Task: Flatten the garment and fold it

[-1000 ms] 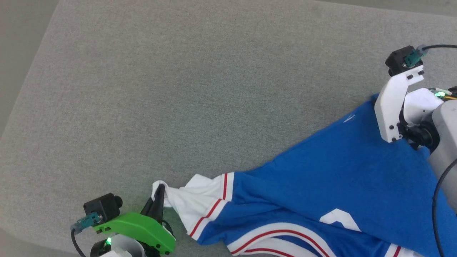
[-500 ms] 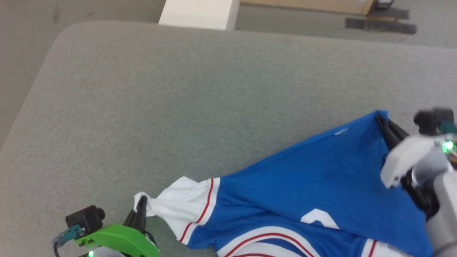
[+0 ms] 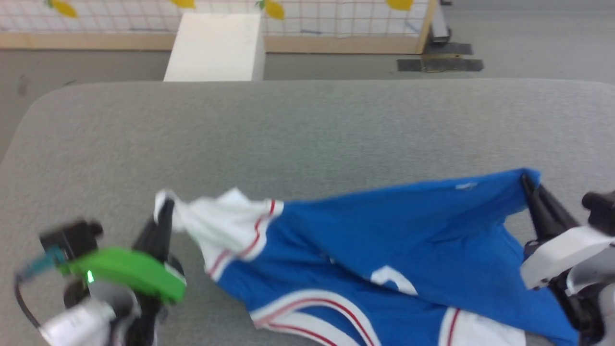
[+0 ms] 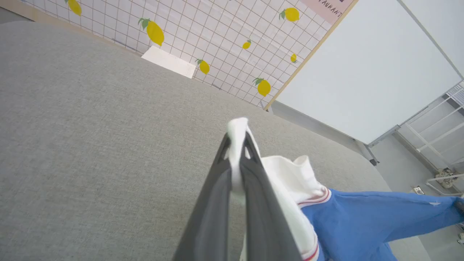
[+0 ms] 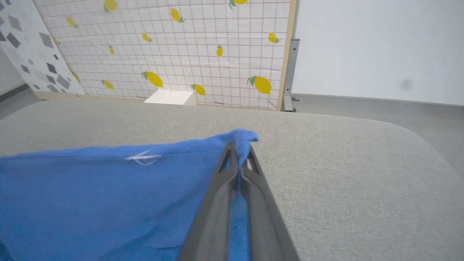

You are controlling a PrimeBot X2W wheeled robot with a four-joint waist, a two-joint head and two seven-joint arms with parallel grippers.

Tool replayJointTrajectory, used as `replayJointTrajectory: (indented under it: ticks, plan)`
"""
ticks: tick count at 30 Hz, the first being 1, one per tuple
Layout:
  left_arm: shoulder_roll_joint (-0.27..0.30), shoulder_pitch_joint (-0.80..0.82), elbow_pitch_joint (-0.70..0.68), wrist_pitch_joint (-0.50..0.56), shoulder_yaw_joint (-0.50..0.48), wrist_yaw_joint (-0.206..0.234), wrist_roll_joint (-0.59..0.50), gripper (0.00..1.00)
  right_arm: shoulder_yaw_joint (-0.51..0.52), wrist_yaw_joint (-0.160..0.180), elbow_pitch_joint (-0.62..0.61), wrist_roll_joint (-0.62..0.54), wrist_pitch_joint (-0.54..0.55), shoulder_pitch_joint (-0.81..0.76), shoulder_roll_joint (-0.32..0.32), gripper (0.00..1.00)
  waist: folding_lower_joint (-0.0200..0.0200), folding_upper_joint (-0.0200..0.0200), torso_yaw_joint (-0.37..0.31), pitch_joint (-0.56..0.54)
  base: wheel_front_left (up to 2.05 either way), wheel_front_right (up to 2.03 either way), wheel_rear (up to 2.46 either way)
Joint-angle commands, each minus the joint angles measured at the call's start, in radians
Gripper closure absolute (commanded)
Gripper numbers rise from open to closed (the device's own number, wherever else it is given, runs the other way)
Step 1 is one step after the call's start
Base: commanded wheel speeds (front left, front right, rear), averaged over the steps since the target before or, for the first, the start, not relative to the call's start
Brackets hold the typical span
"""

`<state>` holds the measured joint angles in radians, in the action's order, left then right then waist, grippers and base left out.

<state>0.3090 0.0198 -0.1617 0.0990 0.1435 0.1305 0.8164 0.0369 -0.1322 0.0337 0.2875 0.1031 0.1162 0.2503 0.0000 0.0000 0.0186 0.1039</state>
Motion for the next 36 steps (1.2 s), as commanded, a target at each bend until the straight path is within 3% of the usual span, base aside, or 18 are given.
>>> replayJointTrajectory:
  ticks: [1,9,14,18,27,36]
  plan:
    - [0.016,0.061,-0.012,0.025,-0.008,-0.012,0.024,1.0,0.006,0.002,-0.038,-0.012,0.032,0.009,0.018,1.0,0.0,0.0,-0.031,-0.015,0.0,0.0,0.0]
    - [0.055,0.409,0.006,0.145,-0.046,0.002,0.078,1.0,-0.063,0.002,-0.197,-0.02,0.259,0.203,0.183,1.0,0.0,0.0,-0.063,0.076,0.0,0.0,0.0]
    - [0.055,0.682,0.058,0.183,-0.045,0.024,0.071,1.0,-0.153,0.002,-0.2,0.008,0.342,0.433,0.293,1.0,0.0,0.0,-0.078,0.194,0.0,0.0,0.0]
    - [0.056,0.903,0.107,0.192,-0.039,0.025,0.052,1.0,-0.22,0.002,-0.167,0.027,0.378,0.632,0.332,1.0,0.0,0.0,-0.086,0.303,0.0,0.0,0.0]
    - [0.043,1.38,0.268,0.082,-0.066,0.041,-0.031,1.0,-0.301,0.002,-0.001,-0.027,0.351,1.075,0.304,1.0,0.0,0.0,-0.101,0.504,0.0,0.0,0.0]
    - [0.028,1.692,0.386,-0.118,-0.072,-0.075,-0.068,1.0,-0.221,0.002,0.157,-0.209,0.19,1.335,0.184,1.0,0.0,0.0,-0.097,0.582,0.0,0.0,0.0]
